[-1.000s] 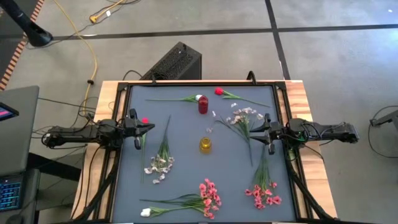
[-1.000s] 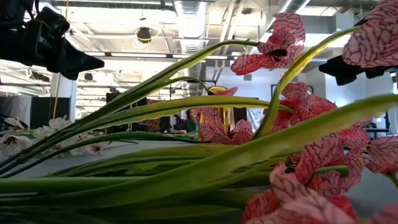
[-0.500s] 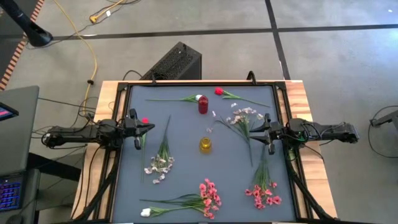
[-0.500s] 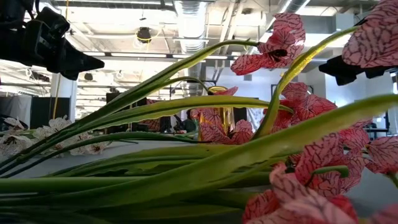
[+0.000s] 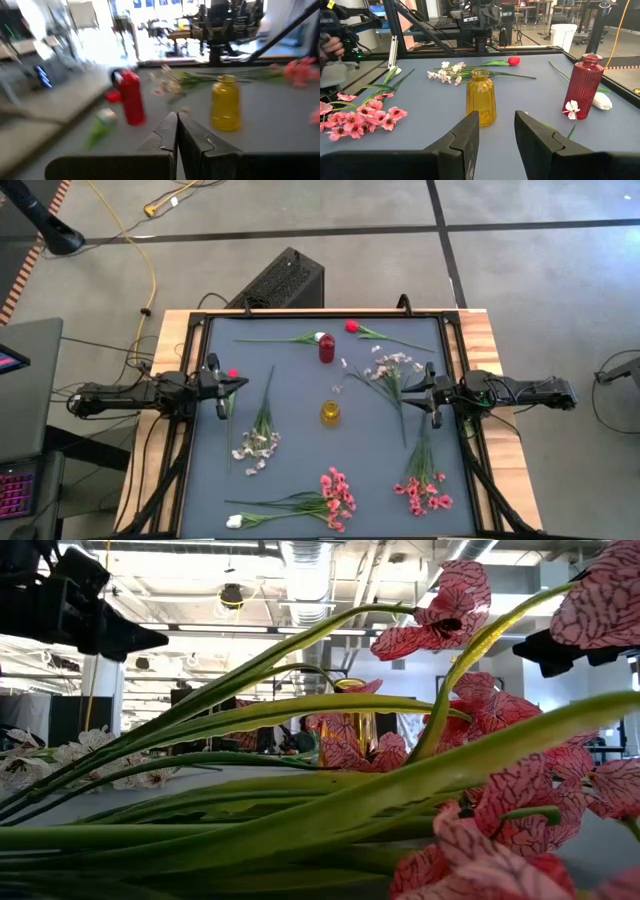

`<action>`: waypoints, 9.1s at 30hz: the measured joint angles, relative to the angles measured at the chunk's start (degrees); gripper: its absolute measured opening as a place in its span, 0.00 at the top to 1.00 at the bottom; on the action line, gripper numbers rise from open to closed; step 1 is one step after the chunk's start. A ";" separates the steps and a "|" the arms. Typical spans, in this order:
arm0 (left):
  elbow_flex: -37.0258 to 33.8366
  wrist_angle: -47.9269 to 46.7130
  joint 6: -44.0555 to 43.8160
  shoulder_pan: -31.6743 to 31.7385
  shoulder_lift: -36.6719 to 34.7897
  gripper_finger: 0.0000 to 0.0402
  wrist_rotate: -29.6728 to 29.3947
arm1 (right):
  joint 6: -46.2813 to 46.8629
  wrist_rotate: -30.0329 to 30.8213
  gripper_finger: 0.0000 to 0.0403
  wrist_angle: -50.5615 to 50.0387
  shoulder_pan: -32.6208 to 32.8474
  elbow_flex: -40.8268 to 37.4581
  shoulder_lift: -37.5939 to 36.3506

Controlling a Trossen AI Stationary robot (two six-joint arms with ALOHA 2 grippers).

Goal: Sort flowers into vase by color
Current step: Put the right white flowers into the yellow flower vase

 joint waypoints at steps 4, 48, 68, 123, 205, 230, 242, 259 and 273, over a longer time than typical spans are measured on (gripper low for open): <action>0.00 0.03 -7.85 0.00 0.00 1.00 0.76 | 0.00 0.00 0.62 0.00 -0.01 -0.01 0.00; 21.74 30.50 3.91 0.11 48.43 1.00 -3.21 | 27.65 4.54 0.62 -20.26 -6.17 32.91 38.98; 25.83 20.90 5.47 -3.82 62.62 0.94 -9.83 | 44.21 -1.64 0.61 -45.86 -6.34 49.22 64.53; 25.86 17.17 2.61 -4.90 62.64 0.47 -9.05 | 61.55 5.20 0.60 -23.48 -1.69 29.62 78.13; 16.55 49.05 4.72 19.56 62.60 0.47 21.64 | -1.54 -14.07 0.91 97.57 -7.61 25.38 92.13; 16.55 44.21 0.34 19.12 62.62 0.47 22.08 | -1.73 -10.59 0.91 88.14 -5.60 25.42 93.59; 16.55 43.80 -0.01 19.12 62.62 0.47 22.05 | -3.19 -8.50 0.91 84.26 -5.27 25.44 93.83; 16.55 41.49 -1.09 18.87 62.62 0.47 22.03 | -2.81 -8.87 0.67 83.73 -4.09 25.44 93.90; 16.55 40.21 -0.86 17.97 62.62 0.47 22.01 | -0.62 -11.17 0.38 70.29 -3.30 25.46 89.81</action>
